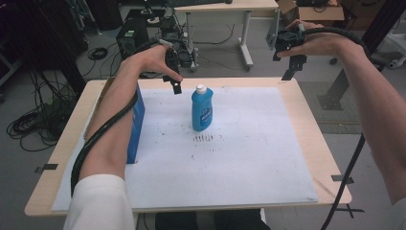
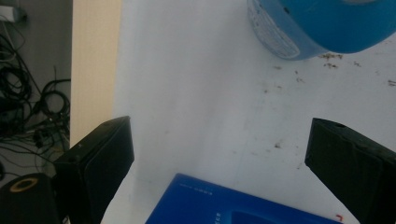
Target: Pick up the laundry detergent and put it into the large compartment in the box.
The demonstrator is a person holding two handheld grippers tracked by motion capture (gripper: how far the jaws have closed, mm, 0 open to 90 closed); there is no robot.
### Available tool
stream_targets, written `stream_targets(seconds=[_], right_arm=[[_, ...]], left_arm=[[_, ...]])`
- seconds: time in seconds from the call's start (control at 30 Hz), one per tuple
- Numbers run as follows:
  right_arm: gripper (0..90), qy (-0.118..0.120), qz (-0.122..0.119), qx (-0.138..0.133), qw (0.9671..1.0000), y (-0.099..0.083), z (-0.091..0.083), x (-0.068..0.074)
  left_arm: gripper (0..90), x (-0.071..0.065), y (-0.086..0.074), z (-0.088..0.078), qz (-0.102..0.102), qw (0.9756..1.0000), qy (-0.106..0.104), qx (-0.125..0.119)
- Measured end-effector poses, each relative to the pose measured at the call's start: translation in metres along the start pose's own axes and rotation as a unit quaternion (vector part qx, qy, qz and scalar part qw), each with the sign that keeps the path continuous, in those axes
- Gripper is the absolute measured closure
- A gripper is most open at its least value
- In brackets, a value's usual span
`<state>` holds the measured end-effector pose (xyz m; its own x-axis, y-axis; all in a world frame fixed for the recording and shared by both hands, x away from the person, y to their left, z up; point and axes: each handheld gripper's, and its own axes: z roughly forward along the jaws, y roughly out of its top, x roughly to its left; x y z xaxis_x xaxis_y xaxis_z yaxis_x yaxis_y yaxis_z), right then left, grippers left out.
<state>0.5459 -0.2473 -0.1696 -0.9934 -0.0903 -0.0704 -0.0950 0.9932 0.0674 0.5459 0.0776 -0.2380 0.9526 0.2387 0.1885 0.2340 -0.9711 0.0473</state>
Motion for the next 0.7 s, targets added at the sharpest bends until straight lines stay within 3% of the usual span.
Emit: stream_targets(seconds=[0.27, 0.5, 0.7], right_arm=[[7.1, 0.001, -0.002, 0.006, 1.0, 0.002, 0.003, 0.001], [7.0, 0.001, -0.003, 0.007, 1.0, 0.005, 0.005, 0.002], [6.9, 0.003, -0.004, 0.009, 1.0, 0.007, 0.006, 0.004]], left_arm=[[8.2, -0.005, 0.005, -0.007, -0.001, 1.0, -0.002, 0.0], [7.7, -0.015, 0.011, -0.018, -0.012, 0.9997, -0.006, -0.019], [7.5, -0.025, 0.018, -0.021, -0.018, 0.9998, -0.004, -0.012]])
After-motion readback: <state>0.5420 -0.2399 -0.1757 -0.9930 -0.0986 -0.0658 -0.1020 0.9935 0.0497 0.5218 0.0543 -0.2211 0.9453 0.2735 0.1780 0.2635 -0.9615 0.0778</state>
